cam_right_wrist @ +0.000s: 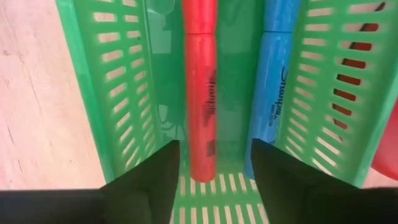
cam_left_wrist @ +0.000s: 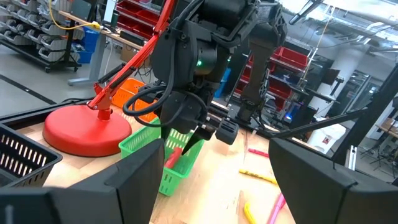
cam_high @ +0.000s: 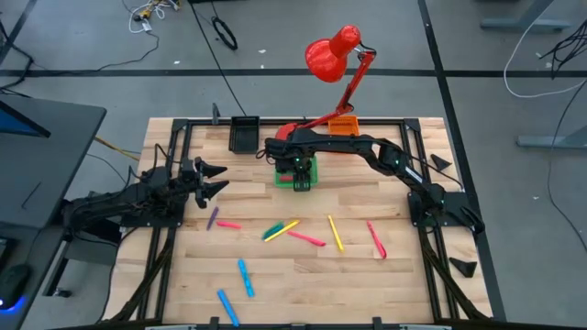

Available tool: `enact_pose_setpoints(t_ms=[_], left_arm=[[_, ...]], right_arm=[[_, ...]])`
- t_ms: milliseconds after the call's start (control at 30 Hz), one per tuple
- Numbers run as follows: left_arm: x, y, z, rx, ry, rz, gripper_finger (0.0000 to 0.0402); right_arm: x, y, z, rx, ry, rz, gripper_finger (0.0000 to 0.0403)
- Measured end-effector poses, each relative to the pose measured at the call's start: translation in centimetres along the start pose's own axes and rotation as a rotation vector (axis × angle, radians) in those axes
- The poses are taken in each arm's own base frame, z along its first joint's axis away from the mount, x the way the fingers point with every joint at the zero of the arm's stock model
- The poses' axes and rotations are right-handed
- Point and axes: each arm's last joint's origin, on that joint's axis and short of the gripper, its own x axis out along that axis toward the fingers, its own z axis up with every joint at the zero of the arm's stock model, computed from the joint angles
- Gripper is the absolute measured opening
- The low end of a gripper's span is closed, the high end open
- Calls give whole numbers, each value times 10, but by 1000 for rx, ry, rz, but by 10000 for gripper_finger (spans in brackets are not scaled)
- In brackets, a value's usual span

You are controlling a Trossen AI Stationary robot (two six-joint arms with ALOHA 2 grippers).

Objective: Pick & Place Markers
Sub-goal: Put the pink pen into the black basket

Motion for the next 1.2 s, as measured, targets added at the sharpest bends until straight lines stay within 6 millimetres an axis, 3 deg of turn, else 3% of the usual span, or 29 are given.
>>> enact_pose_setpoints(t_ms=[333, 667, 1200], left_arm=[[0, 0, 0, 0, 0, 0, 296], [0, 0, 0, 0, 0, 0, 296], [0, 0, 0, 0, 0, 0, 296]], right_arm=[[-4, -6, -3, 42, -6, -2, 234], [-47, -4, -10, 80, -126, -34, 235], [-98, 28, -13, 188, -328, -42, 236]])
